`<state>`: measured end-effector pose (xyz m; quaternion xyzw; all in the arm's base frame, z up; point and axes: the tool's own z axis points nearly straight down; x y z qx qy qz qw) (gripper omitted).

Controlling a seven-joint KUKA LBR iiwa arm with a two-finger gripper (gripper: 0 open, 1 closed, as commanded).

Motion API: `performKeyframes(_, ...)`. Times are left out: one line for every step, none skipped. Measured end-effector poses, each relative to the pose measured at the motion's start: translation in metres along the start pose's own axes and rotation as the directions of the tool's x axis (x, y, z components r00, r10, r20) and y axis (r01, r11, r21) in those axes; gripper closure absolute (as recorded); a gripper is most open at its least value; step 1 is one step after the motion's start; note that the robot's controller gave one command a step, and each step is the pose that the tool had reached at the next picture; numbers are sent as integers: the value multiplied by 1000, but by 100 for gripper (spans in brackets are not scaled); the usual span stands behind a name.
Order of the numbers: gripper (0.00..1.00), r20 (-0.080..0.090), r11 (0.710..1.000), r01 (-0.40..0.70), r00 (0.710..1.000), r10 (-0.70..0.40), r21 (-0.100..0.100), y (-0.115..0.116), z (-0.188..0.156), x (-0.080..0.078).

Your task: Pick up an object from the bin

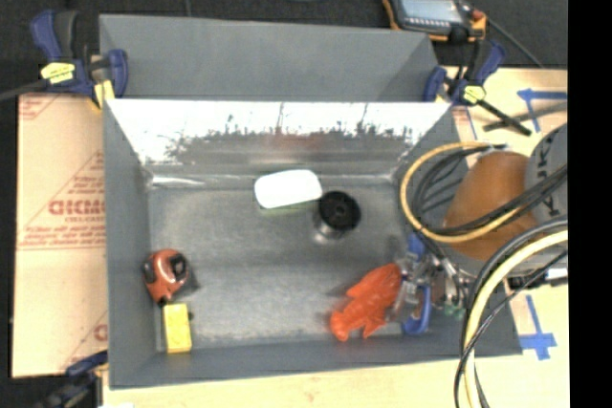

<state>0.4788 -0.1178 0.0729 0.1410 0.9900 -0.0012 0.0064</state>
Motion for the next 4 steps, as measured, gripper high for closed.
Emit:
performKeyframes(100, -16, 1000, 13, 1000, -13, 0, 16, -39, 8)
performKeyframes(100, -4, 999, 45, 999, -45, -2, 19, -67, -19)
performKeyframes(100, -17, 998, 57, 998, -57, -1, 16, -114, -16)
performKeyframes(100, -11, 999, 51, 999, -51, -1, 38, -167, -32)
